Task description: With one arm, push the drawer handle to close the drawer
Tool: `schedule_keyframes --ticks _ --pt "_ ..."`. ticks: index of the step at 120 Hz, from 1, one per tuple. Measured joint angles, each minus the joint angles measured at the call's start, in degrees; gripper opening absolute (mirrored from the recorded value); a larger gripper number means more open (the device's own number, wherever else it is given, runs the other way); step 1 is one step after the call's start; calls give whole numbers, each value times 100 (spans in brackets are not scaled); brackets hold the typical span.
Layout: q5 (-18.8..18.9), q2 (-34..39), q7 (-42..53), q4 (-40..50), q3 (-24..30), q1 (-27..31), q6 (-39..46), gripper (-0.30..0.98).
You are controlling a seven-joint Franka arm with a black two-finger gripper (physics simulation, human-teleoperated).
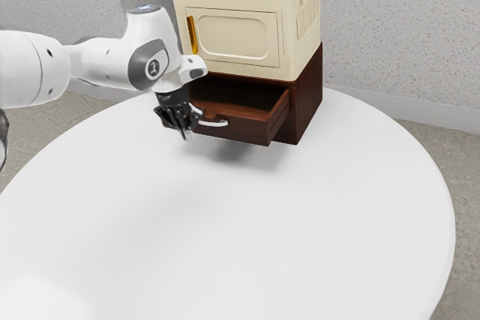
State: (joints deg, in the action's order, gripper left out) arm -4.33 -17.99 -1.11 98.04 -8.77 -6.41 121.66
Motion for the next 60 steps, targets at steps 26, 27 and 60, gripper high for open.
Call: schedule_keyframes --ticks 26,27,60 --pt "-48 -676 20 -857 43 87 -151 -9" --pt "-48 -691 21 -871 51 96 -157 -9" --pt "-39 -1159 88 -1568 437 443 -344 -10"
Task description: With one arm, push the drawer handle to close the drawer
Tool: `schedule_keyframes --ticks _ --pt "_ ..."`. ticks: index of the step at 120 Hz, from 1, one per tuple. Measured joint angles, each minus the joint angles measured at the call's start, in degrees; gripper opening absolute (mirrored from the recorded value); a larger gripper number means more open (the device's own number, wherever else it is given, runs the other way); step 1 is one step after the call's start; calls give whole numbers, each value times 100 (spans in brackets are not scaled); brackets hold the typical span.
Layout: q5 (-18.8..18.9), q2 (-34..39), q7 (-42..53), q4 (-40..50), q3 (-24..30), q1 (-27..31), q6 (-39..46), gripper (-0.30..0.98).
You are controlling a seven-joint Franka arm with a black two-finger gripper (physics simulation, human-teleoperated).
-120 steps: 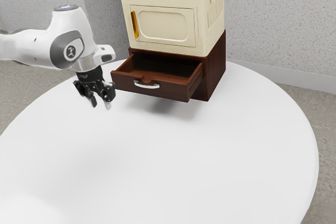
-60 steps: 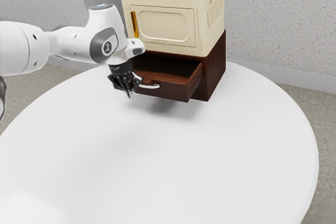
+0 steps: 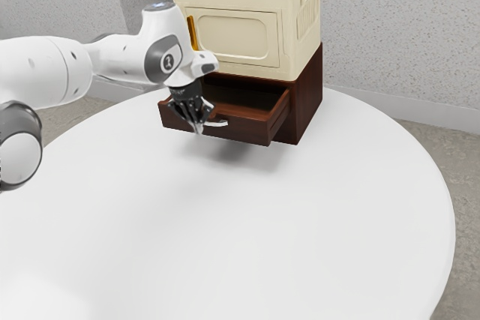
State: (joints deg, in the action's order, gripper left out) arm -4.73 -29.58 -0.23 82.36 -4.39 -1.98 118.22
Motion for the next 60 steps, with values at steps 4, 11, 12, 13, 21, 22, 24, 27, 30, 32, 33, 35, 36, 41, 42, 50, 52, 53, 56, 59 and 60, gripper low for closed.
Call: schedule_keyframes --ticks 4,11,12,13,21,22,24,27,30,32,33,35,36,41,42,50,52,53,56,59,60 --pt "4 -35 9 -51 32 31 -23 -10" --pt "8 -141 24 -177 57 50 -61 -10" --pt "9 -153 26 -189 59 51 -66 -10" --pt "9 -164 28 -201 61 52 -71 -10" --pt "7 -245 43 -288 69 56 -102 -10" --pt "7 -252 45 -296 70 56 -105 -10" --pt "6 -267 48 -308 73 57 -110 -10" --pt "4 -299 53 -348 78 57 -118 -10" --pt "5 -338 58 -394 90 58 -125 -10" --pt "6 -361 61 -422 98 57 -129 -10" --pt "7 -372 63 -434 100 57 -131 -10" --pt "8 -392 66 -456 104 57 -135 -10" --pt "9 -403 67 -471 105 57 -136 -10" --pt "13 -454 75 -553 110 57 -142 -10" --pt "14 -462 77 -566 111 57 -143 -10" --pt "25 -542 95 -681 113 57 -141 -10" --pt "27 -555 100 -700 113 57 -140 -10" --pt "28 -560 102 -709 113 57 -139 -10" --pt "30 -577 108 -732 113 57 -134 -10" --pt "32 -598 115 -764 114 58 -130 -10" --pt "33 -605 117 -775 114 59 -129 -10"
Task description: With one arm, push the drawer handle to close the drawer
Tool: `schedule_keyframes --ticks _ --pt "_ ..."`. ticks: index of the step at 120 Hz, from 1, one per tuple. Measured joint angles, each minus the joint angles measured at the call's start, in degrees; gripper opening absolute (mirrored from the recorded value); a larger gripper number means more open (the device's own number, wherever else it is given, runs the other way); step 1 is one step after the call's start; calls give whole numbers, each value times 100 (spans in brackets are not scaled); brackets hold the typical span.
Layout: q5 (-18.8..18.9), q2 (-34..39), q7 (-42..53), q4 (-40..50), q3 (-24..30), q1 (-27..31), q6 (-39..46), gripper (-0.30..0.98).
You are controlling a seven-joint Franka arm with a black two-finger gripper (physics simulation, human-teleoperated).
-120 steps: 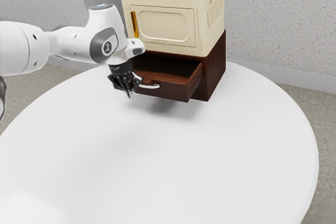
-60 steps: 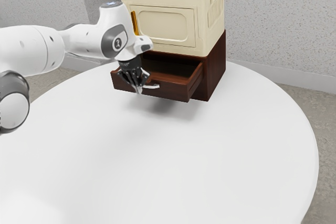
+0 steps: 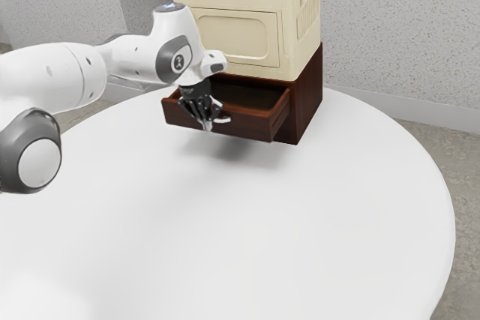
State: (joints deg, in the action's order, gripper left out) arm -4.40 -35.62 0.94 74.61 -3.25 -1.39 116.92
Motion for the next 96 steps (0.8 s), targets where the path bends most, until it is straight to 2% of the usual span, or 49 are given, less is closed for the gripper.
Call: schedule_keyframes --ticks 96 --pt "-28 -844 108 -1323 128 127 44 -10"
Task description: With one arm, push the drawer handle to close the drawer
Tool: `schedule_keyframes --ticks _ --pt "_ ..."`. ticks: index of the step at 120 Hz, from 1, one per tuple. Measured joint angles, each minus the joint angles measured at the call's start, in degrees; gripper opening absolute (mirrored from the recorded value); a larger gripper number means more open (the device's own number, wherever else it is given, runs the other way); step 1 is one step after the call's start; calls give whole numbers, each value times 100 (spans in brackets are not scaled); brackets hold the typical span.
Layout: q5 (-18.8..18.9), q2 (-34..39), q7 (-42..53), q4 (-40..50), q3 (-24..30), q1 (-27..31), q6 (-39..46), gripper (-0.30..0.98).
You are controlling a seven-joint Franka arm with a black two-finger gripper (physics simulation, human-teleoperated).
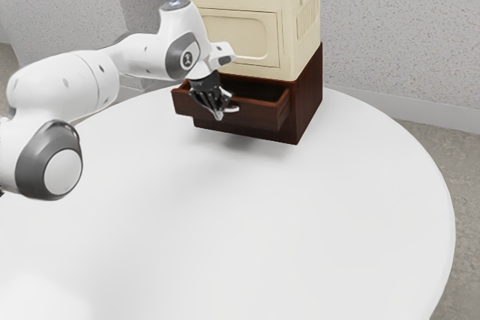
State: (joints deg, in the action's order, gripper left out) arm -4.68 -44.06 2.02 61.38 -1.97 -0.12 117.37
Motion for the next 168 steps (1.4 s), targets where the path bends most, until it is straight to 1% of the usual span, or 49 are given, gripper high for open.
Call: schedule_keyframes --ticks 36,168 --pt "6 -390 61 -353 170 79 211 -10" --pt "25 -960 241 -1306 180 157 746 -10"
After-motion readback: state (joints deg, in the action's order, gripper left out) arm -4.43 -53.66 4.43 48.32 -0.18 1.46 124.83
